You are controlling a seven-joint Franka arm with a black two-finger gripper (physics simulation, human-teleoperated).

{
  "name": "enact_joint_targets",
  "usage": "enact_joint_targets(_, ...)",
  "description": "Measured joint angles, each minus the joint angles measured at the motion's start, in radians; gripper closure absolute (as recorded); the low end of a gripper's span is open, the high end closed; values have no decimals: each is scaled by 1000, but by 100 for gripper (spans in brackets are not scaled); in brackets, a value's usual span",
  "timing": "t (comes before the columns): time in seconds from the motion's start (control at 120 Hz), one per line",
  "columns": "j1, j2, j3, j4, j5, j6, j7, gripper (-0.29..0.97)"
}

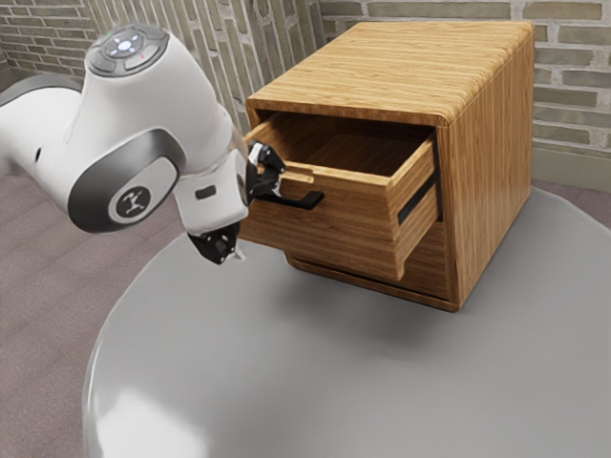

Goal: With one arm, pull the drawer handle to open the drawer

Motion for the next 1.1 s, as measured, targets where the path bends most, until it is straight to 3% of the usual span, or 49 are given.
enact_joint_targets(0.175,-3,-43,7,-44,3,5,-4,5)
enact_joint_targets(0.358,-9,-118,24,-110,3,8,-10,21)
enact_joint_targets(0.425,-13,-154,24,-124,2,7,-13,37)
enact_joint_targets(0.458,-17,-176,20,-113,3,7,-15,56)
enact_joint_targets(0.55,-16,-195,-28,13,3,-28,-22,33)
enact_joint_targets(0.675,-15,-109,-99,278,-21,-169,-77,16)
enact_joint_targets(0.817,-12,78,-192,589,-47,-399,-219,8)
enact_joint_targets(1.1,-23,290,-229,873,-57,-825,-684,3)
